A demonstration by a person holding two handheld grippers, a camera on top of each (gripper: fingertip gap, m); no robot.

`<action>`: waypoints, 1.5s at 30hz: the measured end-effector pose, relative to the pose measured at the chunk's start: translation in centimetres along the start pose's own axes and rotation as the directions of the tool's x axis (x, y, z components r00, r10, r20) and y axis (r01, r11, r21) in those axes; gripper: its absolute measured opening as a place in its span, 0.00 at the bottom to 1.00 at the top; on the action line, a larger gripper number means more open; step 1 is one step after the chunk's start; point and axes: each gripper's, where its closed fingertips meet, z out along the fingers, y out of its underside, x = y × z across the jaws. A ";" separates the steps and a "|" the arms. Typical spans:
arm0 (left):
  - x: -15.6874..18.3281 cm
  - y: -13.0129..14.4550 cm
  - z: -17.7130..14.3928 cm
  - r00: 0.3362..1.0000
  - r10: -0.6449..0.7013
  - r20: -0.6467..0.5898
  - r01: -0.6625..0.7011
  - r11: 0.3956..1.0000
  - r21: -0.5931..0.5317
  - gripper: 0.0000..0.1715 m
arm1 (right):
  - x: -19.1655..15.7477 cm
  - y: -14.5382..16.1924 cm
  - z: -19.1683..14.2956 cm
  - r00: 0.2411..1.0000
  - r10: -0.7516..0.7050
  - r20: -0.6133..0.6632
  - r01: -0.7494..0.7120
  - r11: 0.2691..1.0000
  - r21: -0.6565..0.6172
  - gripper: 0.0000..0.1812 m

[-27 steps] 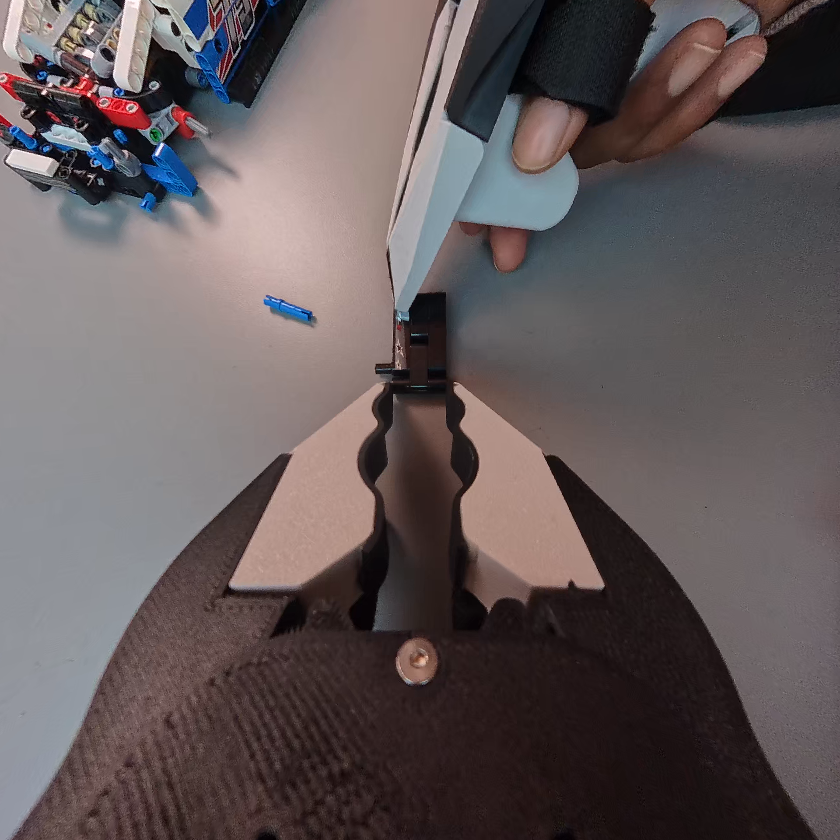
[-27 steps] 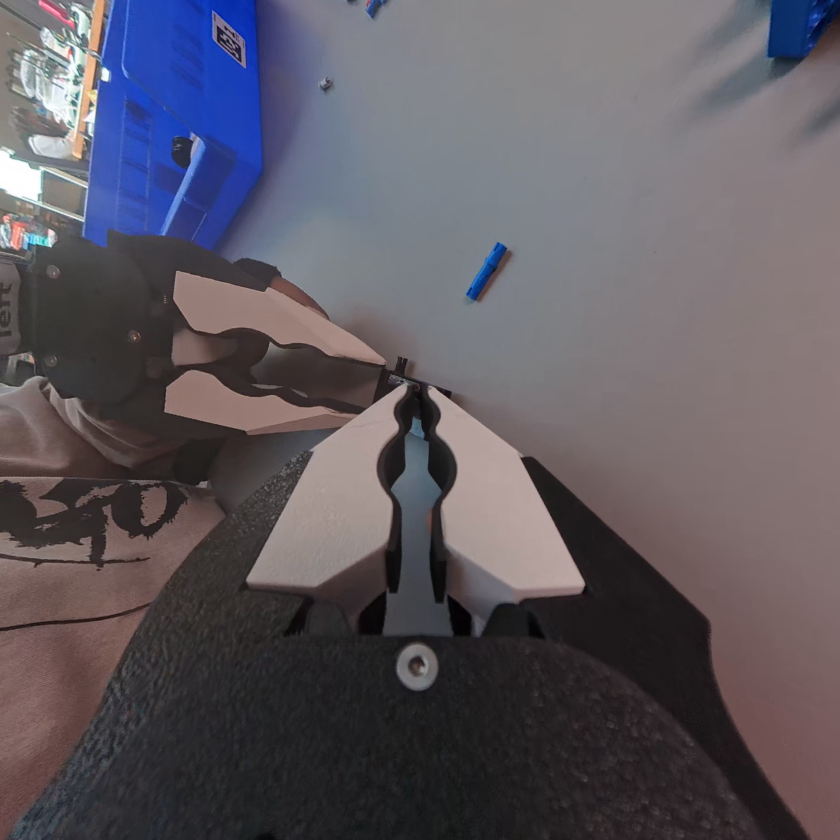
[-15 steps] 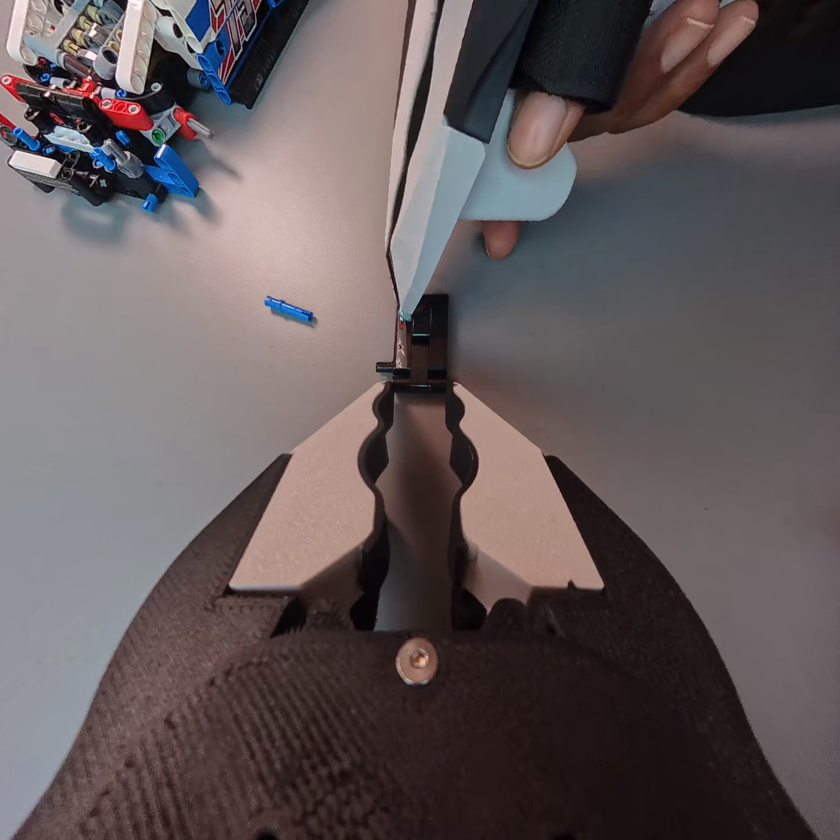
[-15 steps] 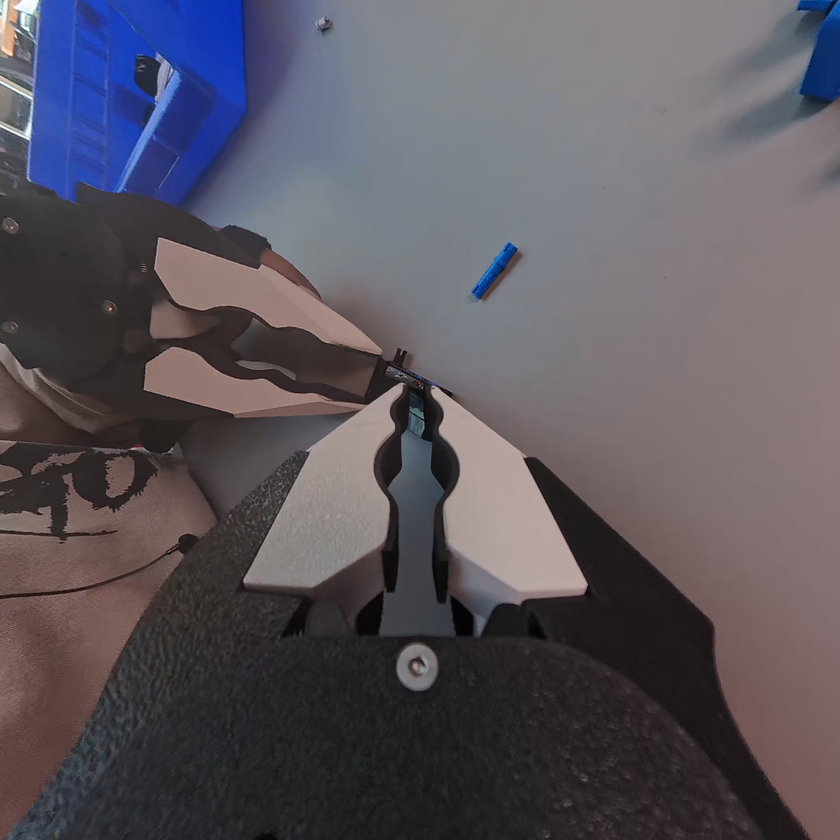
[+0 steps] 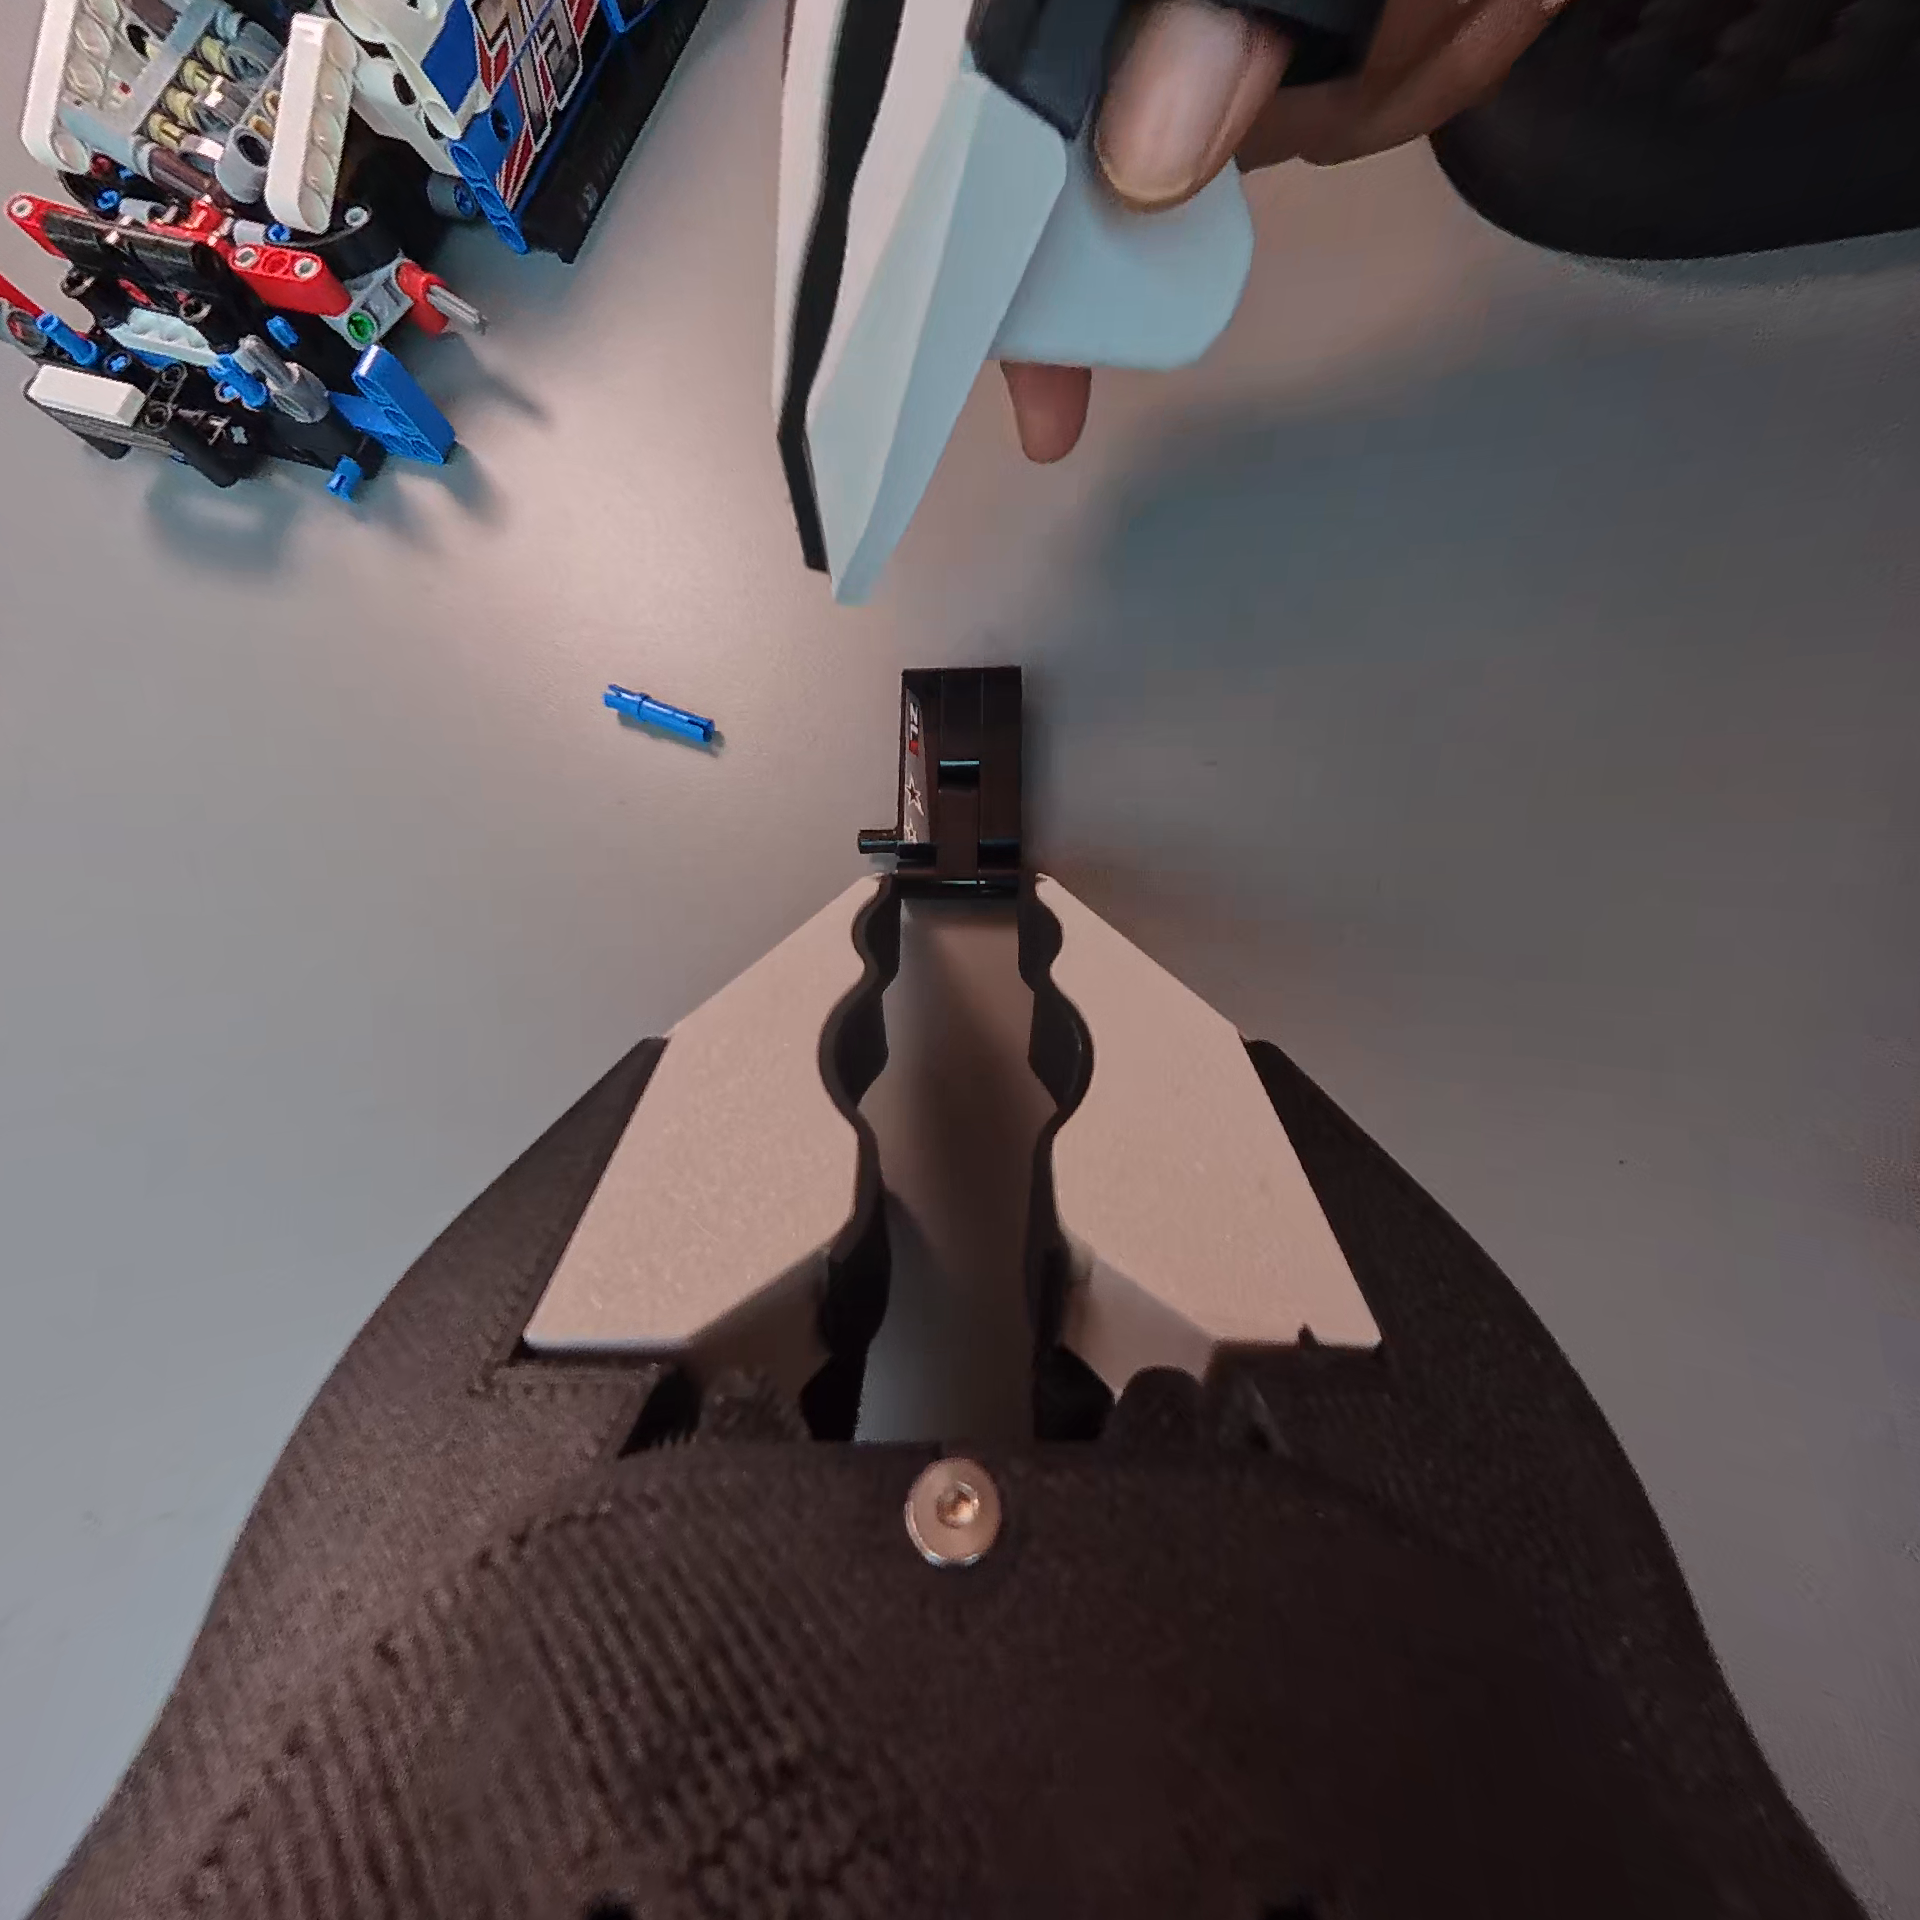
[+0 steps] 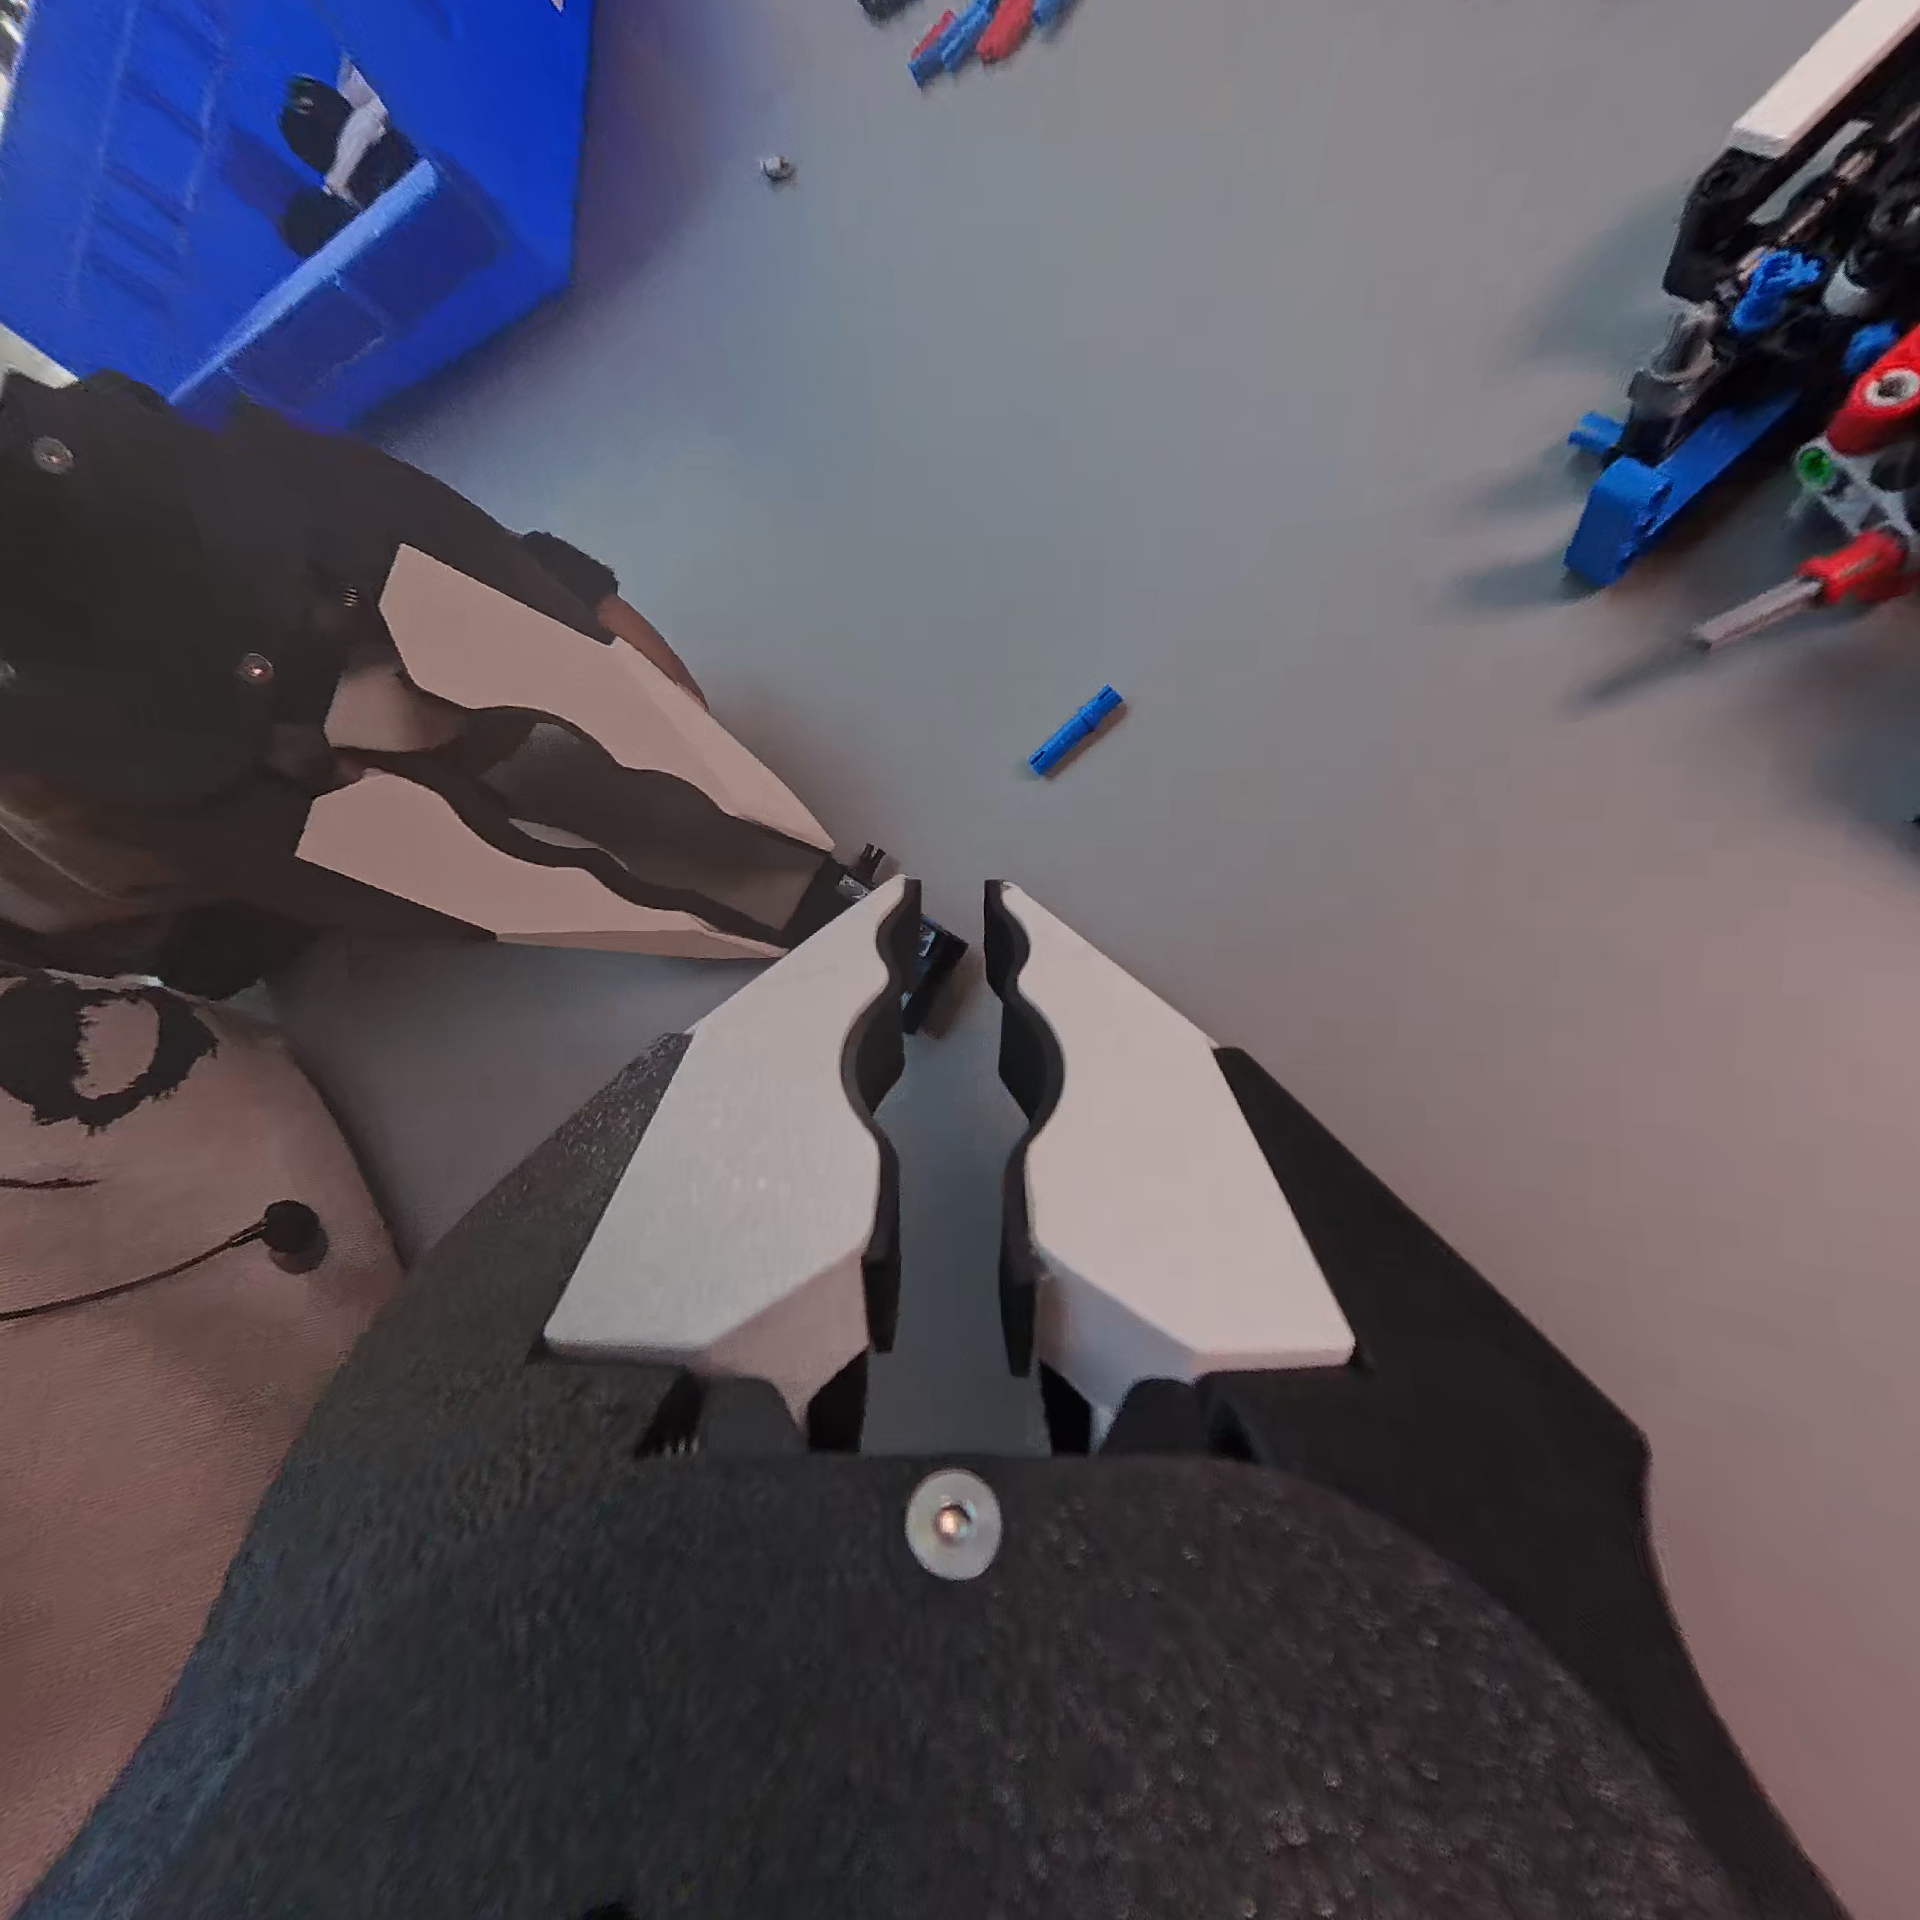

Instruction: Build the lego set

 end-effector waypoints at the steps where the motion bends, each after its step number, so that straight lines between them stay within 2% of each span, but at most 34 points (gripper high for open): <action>1: 0.0 0.0 0.0 1.000 0.001 0.001 -0.001 1.000 0.000 0.13 | -0.1 0.1 0.5 1.000 -0.029 -0.011 0.028 0.999 -0.028 0.05; 6: -0.2 -0.1 0.0 0.999 0.030 0.026 -0.031 1.000 0.005 0.13 | -0.3 1.3 2.5 0.999 -0.054 0.002 0.054 0.992 -0.116 0.05; 13: -0.1 -0.1 0.0 1.000 0.025 0.013 -0.025 1.000 0.009 0.13 | 1.1 2.0 1.6 0.987 -0.137 -0.086 0.120 0.978 -0.173 0.02; 18: -0.1 0.0 0.0 1.000 0.020 0.010 -0.020 1.000 0.008 0.13 | -0.2 1.6 1.7 0.993 -0.112 -0.025 0.109 0.987 -0.119 0.06; 26: -0.1 0.0 0.0 1.000 0.019 0.008 -0.019 1.000 0.009 0.13 | 0.5 2.2 1.4 0.983 -0.167 -0.075 0.155 0.977 -0.149 0.05; 28: -0.4 0.1 -0.1 1.000 0.018 0.017 -0.019 1.000 0.006 0.13 | 1.2 1.5 0.6 0.976 -0.192 -0.102 0.184 0.979 -0.088 0.02; 31: -0.9 0.2 -0.2 1.000 0.006 0.027 -0.007 1.000 0.009 0.13 | 0.2 -0.7 -1.3 0.984 -0.174 -0.026 0.175 0.979 0.107 0.08; 32: -0.9 0.2 -0.1 1.000 0.001 0.026 -0.001 1.000 0.013 0.13 | 0.2 -1.2 -2.0 0.983 -0.181 -0.023 0.182 0.972 0.152 0.07; 33: -1.0 0.2 -0.1 1.000 0.000 0.026 0.000 1.000 0.015 0.13 | 0.2 -1.7 -2.6 0.978 -0.208 -0.032 0.210 0.959 0.188 0.00; 36: -1.1 -0.1 -0.1 0.999 -0.004 0.034 0.003 0.999 0.034 0.13 | -0.3 -3.5 -4.3 0.942 -0.327 -0.075 0.333 0.887 0.319 0.00; 37: -1.1 -0.4 -0.2 1.000 -0.018 0.023 0.017 0.998 0.057 0.15 | -0.1 -4.4 -4.8 0.937 -0.333 -0.110 0.349 0.861 0.369 0.00; 38: -1.1 -0.9 -0.4 0.999 -0.036 0.007 0.035 0.995 0.094 0.18 | -0.2 -5.2 -5.2 0.931 -0.345 -0.122 0.364 0.836 0.410 0.11; 40: -1.7 -2.4 -1.3 0.996 -0.093 -0.016 0.094 0.975 0.201 0.22 | -0.5 -6.2 -5.7 0.914 -0.389 -0.118 0.399 0.800 0.448 0.02; 42: -3.7 -3.8 -2.8 0.986 -0.167 0.002 0.159 0.938 0.309 0.23 | -0.4 -7.0 -5.9 0.896 -0.427 -0.119 0.429 0.765 0.480 0.00; 45: -10.1 -4.4 -6.7 0.943 -0.273 0.190 0.182 0.901 0.393 0.26 | 0.0 -8.1 -6.4 0.917 -0.392 -0.068 0.358 0.738 0.572 0.00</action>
